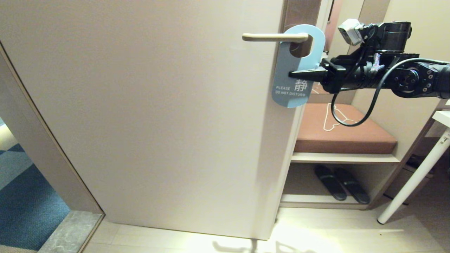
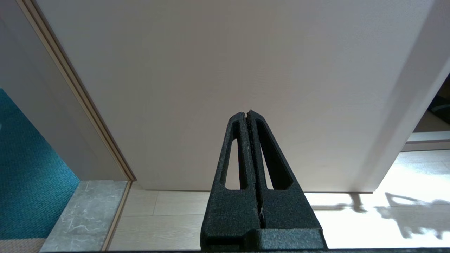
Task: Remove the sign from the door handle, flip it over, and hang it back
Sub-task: Take down the sign
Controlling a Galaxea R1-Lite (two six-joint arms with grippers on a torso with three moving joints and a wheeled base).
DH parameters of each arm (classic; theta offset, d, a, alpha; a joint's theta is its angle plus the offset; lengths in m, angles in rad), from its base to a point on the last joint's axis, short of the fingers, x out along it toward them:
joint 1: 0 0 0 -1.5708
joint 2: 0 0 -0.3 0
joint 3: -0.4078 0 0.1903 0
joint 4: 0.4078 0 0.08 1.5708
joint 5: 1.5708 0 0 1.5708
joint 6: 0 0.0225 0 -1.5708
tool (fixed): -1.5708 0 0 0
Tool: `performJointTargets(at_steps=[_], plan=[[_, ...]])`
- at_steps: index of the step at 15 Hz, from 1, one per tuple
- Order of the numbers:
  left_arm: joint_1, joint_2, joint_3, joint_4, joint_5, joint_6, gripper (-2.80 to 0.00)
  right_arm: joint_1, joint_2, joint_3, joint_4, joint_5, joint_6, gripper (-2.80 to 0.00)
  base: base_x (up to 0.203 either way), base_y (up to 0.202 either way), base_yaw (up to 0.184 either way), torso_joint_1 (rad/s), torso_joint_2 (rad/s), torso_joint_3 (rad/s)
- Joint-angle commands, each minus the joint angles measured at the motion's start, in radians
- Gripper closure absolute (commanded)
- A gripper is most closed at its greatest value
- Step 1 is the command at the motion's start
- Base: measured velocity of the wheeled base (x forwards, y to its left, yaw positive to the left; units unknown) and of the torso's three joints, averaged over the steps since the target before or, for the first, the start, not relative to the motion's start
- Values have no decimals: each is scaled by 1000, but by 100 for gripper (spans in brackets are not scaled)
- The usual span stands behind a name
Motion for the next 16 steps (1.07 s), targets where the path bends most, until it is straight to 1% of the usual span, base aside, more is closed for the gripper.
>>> performJointTargets(at_steps=[1, 5, 8, 10, 13, 14, 16], plan=[[0, 2, 0, 0, 0, 1, 0, 1, -7, 3, -3, -6, -2, 0, 0, 0, 0, 0, 0, 0], [0, 2, 0, 0, 0, 1, 0, 1, -23, 2, -3, -47, 0, 0, 0, 0, 0, 0, 0, 0], [0, 2, 0, 0, 0, 0, 0, 1, -44, 5, -1, -51, 2, 0, 0, 0, 0, 0, 0, 0], [0, 2, 0, 0, 0, 1, 0, 1, -52, 9, -2, -76, 1, 0, 0, 0, 0, 0, 0, 0], [0, 2, 0, 0, 0, 1, 0, 1, -73, 24, 0, -84, 3, 0, 0, 0, 0, 0, 0, 0], [0, 2, 0, 0, 0, 0, 0, 2, -78, 32, -1, -96, 2, 0, 0, 0, 0, 0, 0, 0], [0, 2, 0, 0, 0, 0, 0, 17, -94, 57, -1, -150, 2, 0, 0, 0, 0, 0, 0, 0]])
